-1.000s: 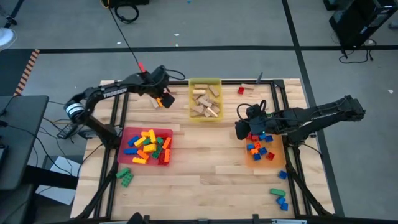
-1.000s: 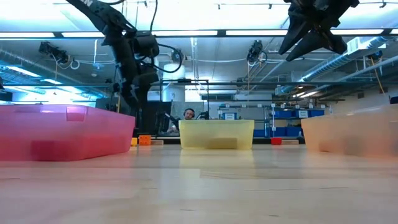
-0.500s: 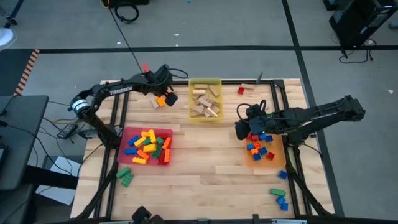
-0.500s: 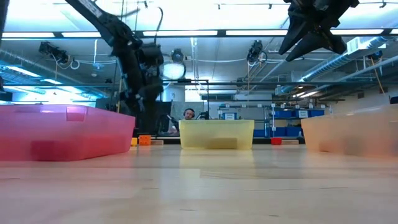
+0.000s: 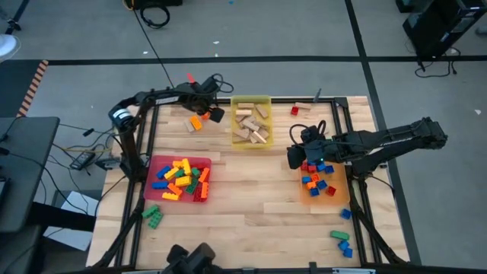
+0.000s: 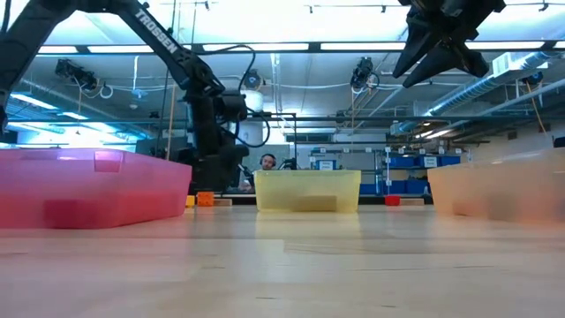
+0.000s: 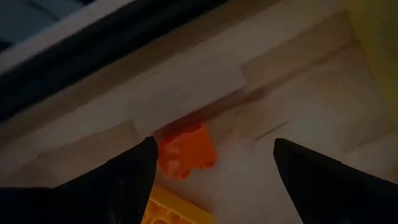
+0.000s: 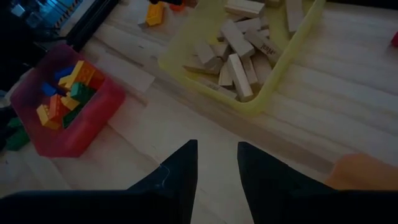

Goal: Sort blocks by size
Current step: Put the 1 stud orange game piece into the orange bin

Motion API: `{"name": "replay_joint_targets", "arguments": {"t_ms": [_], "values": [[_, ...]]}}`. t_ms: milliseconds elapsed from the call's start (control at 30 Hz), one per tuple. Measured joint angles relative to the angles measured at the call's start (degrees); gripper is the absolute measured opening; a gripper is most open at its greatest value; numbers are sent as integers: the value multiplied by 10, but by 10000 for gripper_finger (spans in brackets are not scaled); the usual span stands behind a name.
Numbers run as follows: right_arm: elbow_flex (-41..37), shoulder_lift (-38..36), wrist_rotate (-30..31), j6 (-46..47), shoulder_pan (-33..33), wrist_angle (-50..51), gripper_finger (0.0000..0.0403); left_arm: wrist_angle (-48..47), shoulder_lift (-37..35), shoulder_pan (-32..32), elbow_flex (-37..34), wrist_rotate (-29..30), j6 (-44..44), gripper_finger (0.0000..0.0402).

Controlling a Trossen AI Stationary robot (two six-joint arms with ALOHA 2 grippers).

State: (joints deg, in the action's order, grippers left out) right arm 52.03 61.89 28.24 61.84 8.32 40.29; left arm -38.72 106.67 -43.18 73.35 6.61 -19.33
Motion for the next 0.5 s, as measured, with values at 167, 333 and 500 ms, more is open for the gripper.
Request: {"name": "replay_joint_targets", "arguments": {"t_ms": [167,333,500], "values": [[0,0,0,1,0,-1,128,-10,4,-4,3,21,-49,327],[0,0,0,-4,0,-1,128,-14,4,-3,3,45,-69,320],[0,0,0,-18,0,-1,128,-9,10,-4,3,45,-98,311]]}}
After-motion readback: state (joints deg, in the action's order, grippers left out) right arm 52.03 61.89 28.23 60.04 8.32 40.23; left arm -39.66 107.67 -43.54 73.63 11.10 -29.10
